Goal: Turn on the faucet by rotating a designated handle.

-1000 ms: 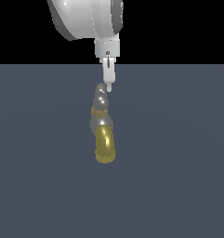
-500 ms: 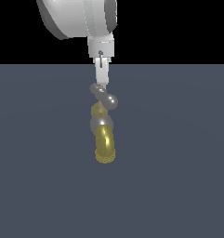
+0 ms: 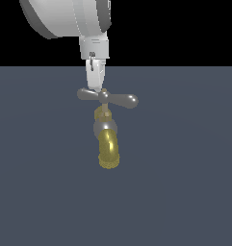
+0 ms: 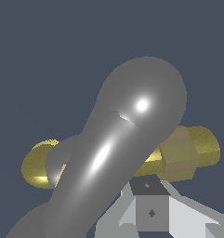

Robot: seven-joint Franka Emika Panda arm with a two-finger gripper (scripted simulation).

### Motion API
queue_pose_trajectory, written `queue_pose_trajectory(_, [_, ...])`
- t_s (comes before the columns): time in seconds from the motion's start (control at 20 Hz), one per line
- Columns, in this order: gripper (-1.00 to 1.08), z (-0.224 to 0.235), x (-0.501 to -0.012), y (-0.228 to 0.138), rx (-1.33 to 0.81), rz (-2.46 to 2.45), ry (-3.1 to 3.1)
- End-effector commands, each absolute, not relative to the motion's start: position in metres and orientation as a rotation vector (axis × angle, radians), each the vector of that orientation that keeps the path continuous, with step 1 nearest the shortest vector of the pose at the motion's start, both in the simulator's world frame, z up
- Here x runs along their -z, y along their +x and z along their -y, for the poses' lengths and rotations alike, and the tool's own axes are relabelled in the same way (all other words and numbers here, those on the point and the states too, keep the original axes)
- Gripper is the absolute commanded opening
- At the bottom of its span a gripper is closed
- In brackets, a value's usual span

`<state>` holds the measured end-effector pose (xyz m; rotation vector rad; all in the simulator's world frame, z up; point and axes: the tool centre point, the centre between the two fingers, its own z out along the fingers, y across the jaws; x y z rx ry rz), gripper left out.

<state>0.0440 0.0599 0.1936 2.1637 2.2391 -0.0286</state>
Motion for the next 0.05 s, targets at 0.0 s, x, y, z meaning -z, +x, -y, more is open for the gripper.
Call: queue_pose_trajectory(0.0, [-1.00,-0.1383,-0.1961,0.0264,0.000,-2.374,2.057])
